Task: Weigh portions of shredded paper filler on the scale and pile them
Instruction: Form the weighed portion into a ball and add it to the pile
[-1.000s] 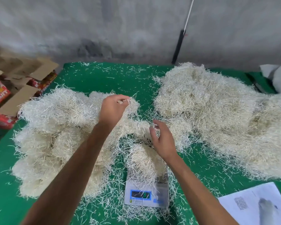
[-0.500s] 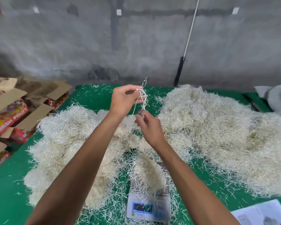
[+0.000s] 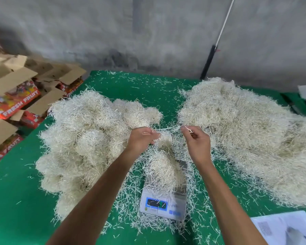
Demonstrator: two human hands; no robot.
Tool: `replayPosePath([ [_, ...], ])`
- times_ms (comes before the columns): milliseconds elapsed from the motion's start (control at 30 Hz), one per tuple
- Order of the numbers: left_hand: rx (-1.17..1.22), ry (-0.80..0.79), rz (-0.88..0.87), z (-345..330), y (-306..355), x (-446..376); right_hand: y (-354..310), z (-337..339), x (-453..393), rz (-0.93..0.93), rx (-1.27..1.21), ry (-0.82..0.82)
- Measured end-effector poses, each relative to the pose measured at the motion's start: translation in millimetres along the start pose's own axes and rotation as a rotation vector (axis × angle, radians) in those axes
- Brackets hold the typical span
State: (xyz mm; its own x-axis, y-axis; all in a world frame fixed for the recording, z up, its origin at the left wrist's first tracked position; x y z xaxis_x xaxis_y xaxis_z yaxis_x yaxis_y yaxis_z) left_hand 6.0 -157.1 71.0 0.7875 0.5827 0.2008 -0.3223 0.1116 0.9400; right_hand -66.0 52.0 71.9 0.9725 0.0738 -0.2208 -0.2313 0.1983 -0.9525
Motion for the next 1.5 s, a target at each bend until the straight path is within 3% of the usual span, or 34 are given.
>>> replayPosePath([
  [133,-0.11,-0.034,0.01,-15,-52,12,54,5,27,-0.145,0.26,-0.186],
  [267,-0.268,-0.117,-0.083,-19,-89,24,84,16,47,-0.258,0.358,-0.326],
  [500,-0.227,0.0,-0.055,-1,-118,34,98,40,68,-0.314,0.251,-0.099],
  [667,-0.23,0.003,-0.094,8,-129,37,103,41,77,-0.253,0.287,-0.031],
  [1100,-0.24,-0.012,-0.053,9,-137,35,112,30,86,-0.316,0.311,-0.081],
  [1367,-0.115,0.144,0.079,-27,-118,12,105,1,91,-0.325,0.221,-0.037],
  [1500,-0.055,-0.006,0.14,-63,-98,15,94,-37,101,-0.353,0.111,-0.113],
])
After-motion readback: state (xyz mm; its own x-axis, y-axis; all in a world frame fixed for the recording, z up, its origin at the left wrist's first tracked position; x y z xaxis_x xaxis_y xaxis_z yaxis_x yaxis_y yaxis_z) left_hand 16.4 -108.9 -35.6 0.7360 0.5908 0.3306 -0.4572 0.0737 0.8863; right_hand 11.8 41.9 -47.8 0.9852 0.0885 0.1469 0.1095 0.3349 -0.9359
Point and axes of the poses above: each hand's wrist, its own x-axis away from the middle knuckle, its own z-axis out of the back of the hand, y = z × x, the point moved 2 cm from there along -x, towards the middle knuckle, and after that the axes turned 7 degrees about y, right-handed, at the moved point
